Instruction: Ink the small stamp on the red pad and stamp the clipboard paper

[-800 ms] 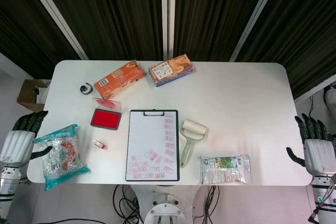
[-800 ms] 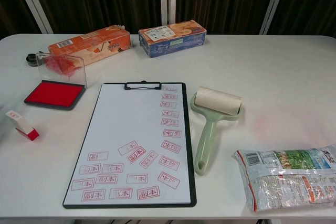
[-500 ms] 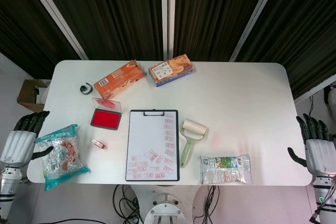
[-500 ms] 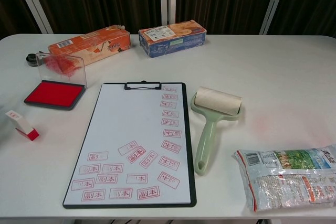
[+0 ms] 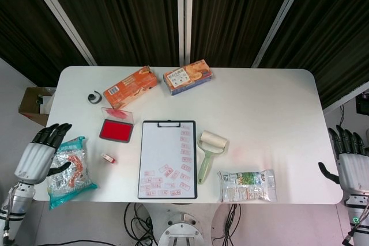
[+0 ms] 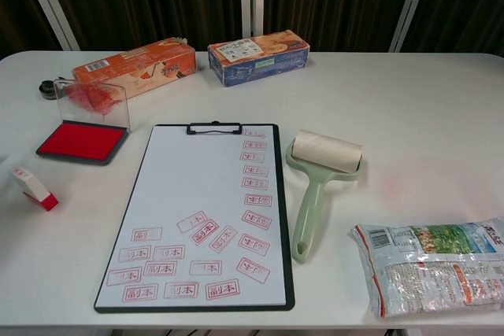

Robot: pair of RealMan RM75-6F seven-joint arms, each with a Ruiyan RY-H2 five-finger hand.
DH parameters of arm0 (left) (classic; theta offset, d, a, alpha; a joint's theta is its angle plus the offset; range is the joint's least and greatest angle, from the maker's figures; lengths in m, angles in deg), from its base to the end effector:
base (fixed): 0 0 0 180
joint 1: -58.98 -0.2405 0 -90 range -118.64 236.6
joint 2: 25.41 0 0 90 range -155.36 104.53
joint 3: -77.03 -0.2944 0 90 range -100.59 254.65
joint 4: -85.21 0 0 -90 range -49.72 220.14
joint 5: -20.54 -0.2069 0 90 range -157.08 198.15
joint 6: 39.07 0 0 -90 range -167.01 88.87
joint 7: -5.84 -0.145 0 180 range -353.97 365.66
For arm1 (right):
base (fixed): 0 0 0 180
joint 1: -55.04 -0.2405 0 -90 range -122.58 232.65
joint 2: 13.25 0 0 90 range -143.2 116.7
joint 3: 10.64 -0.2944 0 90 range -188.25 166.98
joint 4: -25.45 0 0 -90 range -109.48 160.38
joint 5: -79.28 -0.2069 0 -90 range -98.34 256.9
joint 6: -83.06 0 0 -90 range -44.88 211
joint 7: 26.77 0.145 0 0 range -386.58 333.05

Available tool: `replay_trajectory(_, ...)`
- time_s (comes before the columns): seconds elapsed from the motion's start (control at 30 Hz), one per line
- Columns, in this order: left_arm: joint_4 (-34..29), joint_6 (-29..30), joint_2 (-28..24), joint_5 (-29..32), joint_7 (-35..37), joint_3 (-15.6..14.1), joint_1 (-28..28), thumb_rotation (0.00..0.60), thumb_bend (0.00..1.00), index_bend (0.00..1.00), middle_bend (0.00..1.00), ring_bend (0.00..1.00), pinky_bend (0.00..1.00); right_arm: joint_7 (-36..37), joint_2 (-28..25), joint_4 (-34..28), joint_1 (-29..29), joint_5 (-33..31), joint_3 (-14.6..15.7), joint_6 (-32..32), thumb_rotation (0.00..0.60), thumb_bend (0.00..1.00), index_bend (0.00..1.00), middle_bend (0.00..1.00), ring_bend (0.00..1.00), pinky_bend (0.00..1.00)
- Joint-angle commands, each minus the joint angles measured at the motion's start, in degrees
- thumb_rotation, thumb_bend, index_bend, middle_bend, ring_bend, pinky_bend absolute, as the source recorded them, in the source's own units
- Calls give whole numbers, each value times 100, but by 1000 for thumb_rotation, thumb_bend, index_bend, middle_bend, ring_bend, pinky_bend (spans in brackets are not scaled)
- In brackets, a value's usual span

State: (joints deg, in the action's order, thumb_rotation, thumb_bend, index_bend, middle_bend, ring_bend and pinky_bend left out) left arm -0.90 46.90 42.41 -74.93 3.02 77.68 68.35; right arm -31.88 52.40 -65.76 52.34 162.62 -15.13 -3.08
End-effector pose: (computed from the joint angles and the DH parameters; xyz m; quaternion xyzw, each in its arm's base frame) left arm -0.3264 0.2023 0.1521 -0.6750 -0.3026 -0.4040 0.5381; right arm -0.3559 -0.1772 0.1801 0.5783 -0.3719 0.3592 0.6310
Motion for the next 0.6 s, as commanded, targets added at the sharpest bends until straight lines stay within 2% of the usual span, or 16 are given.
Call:
replay_trajectory(0.03,50,-168,95,-57,-8,-1,137,600,0,82,131,114,204,14,-15,-10,2,-28,-14,10,600,161,0,0,0,0)
replay_trajectory(0.23,230,-720,248,-113,-113,-80,460,600,0,91,130,115,242,11,-76,-64,-17,-63,-38,53,600,160,0,0,0,0)
replay_trajectory(0.37,385,-1039,436,-52,-15,-154,597,600,0,131,142,148,329,1,-113,-102,-26,-90,-33,104,600,165,0,0,0,0)
replay_trajectory(0.6,854,-1172,901,-149,195,-235,758,600,11,171,198,222,441,-12,-174,-181,-62,-130,-57,171,600,173,0,0,0,0)
